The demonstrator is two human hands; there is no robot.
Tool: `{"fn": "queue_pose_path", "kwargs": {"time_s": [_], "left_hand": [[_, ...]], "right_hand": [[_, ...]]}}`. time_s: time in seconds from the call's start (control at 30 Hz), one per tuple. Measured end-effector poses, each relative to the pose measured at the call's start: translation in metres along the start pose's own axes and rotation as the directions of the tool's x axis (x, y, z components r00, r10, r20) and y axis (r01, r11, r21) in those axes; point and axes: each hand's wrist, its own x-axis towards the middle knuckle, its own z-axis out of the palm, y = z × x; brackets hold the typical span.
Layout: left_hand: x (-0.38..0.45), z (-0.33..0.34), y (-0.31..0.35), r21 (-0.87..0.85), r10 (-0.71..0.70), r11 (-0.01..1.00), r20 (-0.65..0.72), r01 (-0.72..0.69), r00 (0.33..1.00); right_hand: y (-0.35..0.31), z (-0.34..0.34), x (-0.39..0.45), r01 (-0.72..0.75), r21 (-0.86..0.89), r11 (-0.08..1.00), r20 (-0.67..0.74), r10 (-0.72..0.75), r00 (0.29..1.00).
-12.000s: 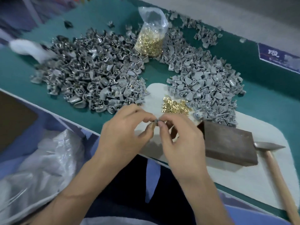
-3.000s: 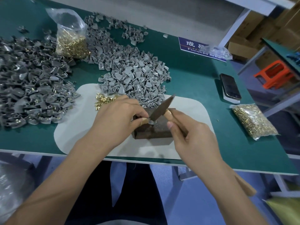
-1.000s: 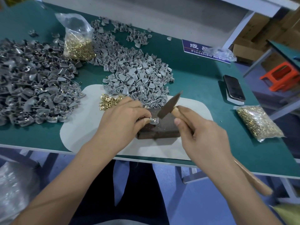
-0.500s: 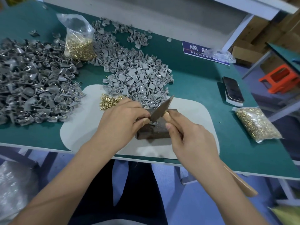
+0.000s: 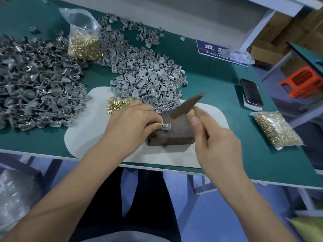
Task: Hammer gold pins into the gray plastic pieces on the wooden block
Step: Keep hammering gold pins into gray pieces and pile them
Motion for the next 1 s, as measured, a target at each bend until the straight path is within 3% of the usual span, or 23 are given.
{"fn": "queue_pose_path", "kwargs": {"time_s": [0.07,0.1,0.27,0.43,0.6,0.67,0.8,0.83,1.0], "left_hand": [[-0.001,0.000,-0.001,0.007,0.007,1.000,-0.003,-0.007,1.000],[-0.001,0.000,-0.001,0.008,0.012,1.000,-0.003,-0.012,1.000],[-0.002,0.000,-0.002,-0.006,0.018,1.000,-0.013,-0.018,1.000],[-0.001,0.000,-0.002,-0.003,0.006,1.000,-0.003,-0.006,1.000],[-0.002,0.002,-0.002,-0.058,0.003,0.998,-0.013,-0.004,1.000],[-0.002,0.003,-0.001,-0.065,0.003,0.998,-0.013,-0.004,1.000],[-0.002,0.002,-0.002,-0.046,-0.010,0.999,0.001,0.010,1.000],[-0.003,0.002,-0.002,-0.050,-0.009,0.999,0.004,0.010,1.000],[-0.002,0.001,-0.001,-0.068,-0.013,0.998,-0.009,0.013,1.000]], "right_hand": [[-0.005,0.003,-0.002,0.021,-0.049,0.999,0.123,-0.015,0.992],[-0.004,0.001,-0.002,0.033,-0.071,0.997,0.121,-0.025,0.992],[-0.002,-0.005,0.000,0.040,0.007,0.999,-0.092,-0.039,0.995],[-0.005,0.001,-0.002,0.000,-0.109,0.994,0.134,0.015,0.991],[0.000,-0.011,0.001,0.015,-0.020,1.000,-0.144,-0.018,0.989],[0.000,-0.005,-0.001,0.022,0.008,1.000,-0.166,-0.021,0.986],[-0.003,0.005,-0.006,-0.022,-0.052,0.998,0.108,0.028,0.994],[-0.001,0.004,-0.005,-0.015,-0.093,0.996,0.115,0.026,0.993],[0.001,-0.008,0.002,-0.017,-0.040,0.999,-0.130,0.012,0.991]]}}
